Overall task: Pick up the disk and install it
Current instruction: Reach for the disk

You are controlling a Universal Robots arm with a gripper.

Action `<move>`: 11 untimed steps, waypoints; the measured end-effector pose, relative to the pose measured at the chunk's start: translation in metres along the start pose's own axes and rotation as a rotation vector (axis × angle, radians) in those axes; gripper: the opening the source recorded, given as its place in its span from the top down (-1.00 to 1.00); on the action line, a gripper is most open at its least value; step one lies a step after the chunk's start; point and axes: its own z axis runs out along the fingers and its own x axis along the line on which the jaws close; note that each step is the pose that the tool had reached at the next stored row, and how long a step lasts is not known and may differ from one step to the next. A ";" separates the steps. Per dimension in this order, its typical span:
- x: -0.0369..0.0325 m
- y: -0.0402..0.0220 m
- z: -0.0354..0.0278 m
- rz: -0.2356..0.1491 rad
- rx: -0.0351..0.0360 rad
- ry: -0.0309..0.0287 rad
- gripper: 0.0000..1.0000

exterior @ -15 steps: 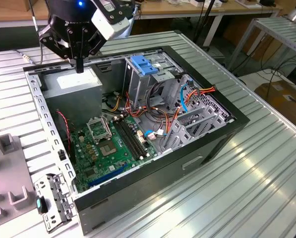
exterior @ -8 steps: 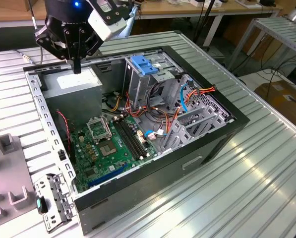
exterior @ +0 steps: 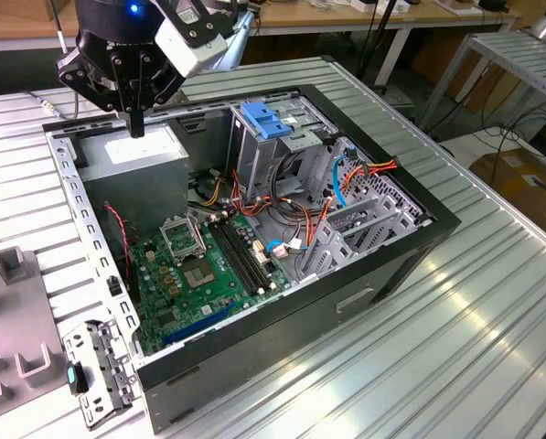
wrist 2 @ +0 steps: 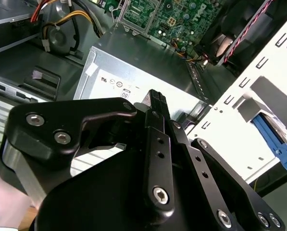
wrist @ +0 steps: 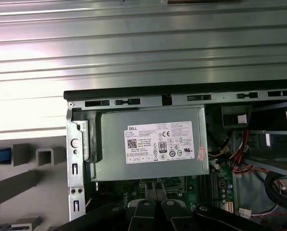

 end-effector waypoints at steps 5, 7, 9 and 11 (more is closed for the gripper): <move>0.0040 -0.0003 0.0003 0.000 0.0001 0.0010 0.79; 0.0053 -0.0004 0.0005 0.000 0.0000 0.0012 0.79; 0.0063 -0.0005 0.0005 0.000 0.0001 0.0015 0.79; 0.0074 -0.0006 0.0007 0.000 0.0001 0.0018 0.79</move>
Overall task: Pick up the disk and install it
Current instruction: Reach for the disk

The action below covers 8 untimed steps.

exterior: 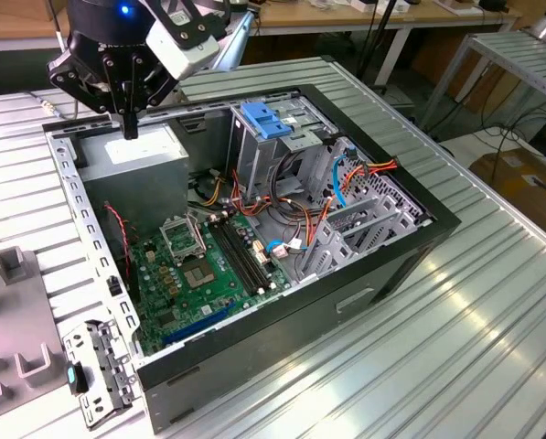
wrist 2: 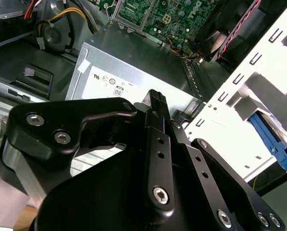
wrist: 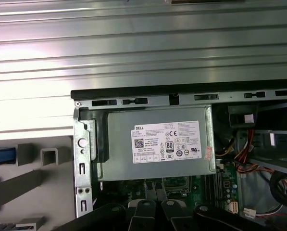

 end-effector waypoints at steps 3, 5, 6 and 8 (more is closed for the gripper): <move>0.0018 -0.0002 0.0002 0.000 0.0001 0.0008 0.79; 0.0033 -0.0003 0.0003 0.000 0.0001 0.0011 0.79; 0.0042 -0.0003 0.0004 0.000 0.0001 0.0012 0.79; 0.0059 -0.0005 0.0006 0.000 0.0001 0.0016 0.79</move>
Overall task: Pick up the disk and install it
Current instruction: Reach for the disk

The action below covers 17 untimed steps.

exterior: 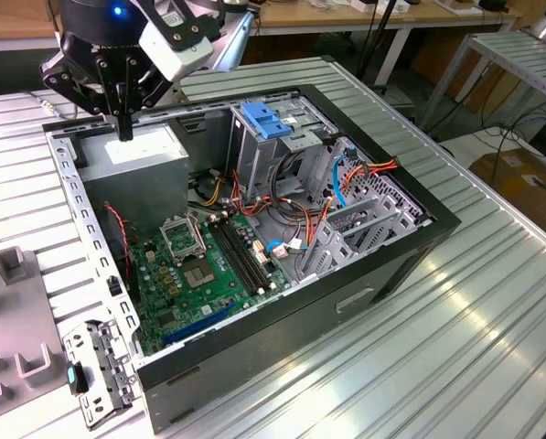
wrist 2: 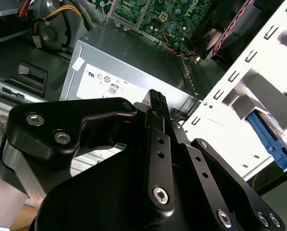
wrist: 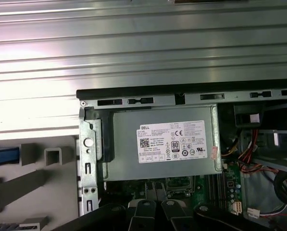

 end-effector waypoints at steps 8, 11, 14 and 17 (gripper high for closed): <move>0.0060 -0.0005 0.0006 0.000 0.0001 0.0009 0.79; 0.0081 -0.0006 0.0009 0.000 0.0001 0.0012 0.79; 0.0098 -0.0008 0.0011 0.000 0.0001 0.0014 0.79; 0.0114 -0.0009 0.0012 0.000 0.0001 0.0017 0.79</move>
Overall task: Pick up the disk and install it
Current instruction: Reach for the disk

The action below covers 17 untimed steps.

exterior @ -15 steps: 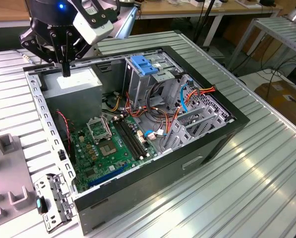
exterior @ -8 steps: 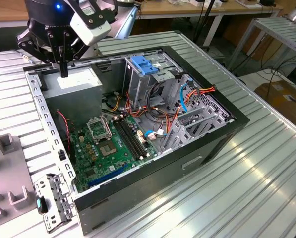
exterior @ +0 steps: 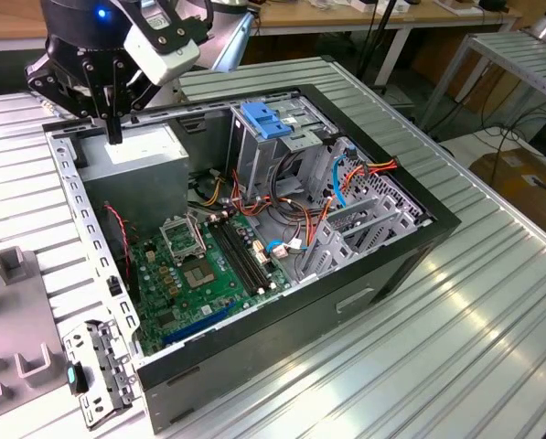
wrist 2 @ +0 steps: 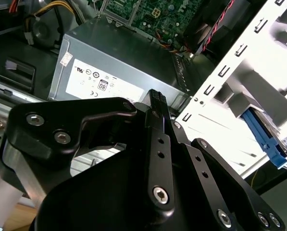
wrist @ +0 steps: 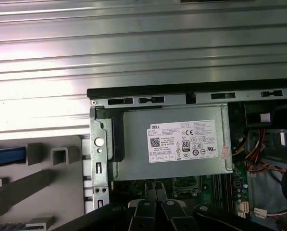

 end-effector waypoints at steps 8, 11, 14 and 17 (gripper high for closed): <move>0.0085 -0.0007 0.0009 0.000 0.0001 0.0011 0.79; 0.0123 -0.0010 0.0012 0.000 0.0001 0.0014 0.79; 0.0171 -0.0014 0.0015 0.000 0.0001 0.0017 0.79; 0.0249 -0.0020 0.0018 0.000 0.0002 0.0019 0.79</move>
